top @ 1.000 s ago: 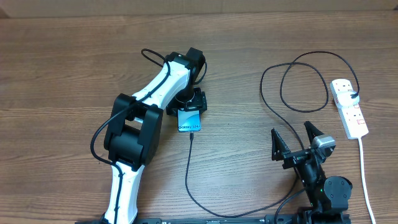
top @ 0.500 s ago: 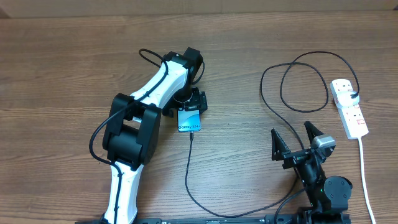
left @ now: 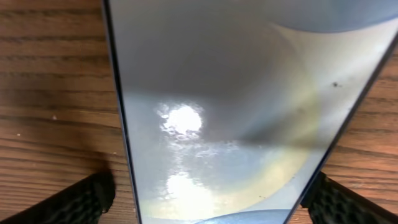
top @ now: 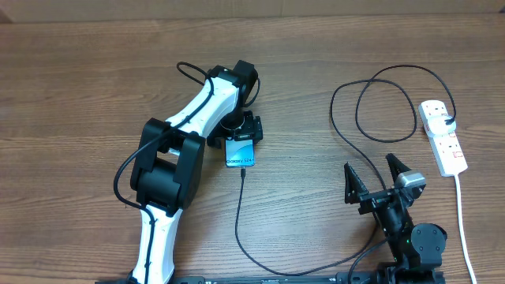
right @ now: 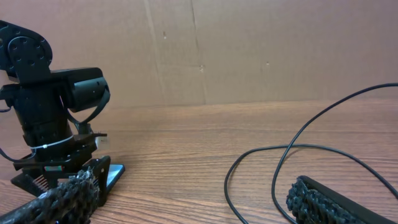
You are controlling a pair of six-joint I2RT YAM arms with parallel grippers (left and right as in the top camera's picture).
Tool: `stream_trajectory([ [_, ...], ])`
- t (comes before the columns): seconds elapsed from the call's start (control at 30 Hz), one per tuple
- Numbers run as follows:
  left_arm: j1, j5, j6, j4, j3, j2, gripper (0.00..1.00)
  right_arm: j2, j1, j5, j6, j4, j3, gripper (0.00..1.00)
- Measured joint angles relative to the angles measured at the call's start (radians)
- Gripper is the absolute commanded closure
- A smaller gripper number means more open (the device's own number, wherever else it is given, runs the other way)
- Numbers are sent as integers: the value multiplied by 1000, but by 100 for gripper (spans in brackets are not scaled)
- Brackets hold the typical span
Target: Plug charger to phone and switch on socket
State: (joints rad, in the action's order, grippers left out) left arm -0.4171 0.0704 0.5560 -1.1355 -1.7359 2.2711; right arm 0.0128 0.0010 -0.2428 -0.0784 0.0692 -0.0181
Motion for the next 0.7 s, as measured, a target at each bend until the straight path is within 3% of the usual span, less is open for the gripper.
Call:
stream_trajectory([
  [0.13, -1, -3, 0, 3, 0, -1, 8, 0, 0, 0, 0, 0, 0, 0],
  [0.2, -1, -3, -1, 3, 0, -1, 0, 0, 0, 0, 0, 1, 0, 0],
  [0.37, 0, -3, -1, 1, 1, -1, 0, 0, 0, 0, 0, 0, 0, 0],
  [0.53, 0, -2, 0, 4, 1, -1, 19, 0, 0, 0, 0, 0, 0, 0],
  [0.7, -2, -4, 0, 6, 1, -2, 20, 0, 0, 0, 0, 0, 0, 0],
])
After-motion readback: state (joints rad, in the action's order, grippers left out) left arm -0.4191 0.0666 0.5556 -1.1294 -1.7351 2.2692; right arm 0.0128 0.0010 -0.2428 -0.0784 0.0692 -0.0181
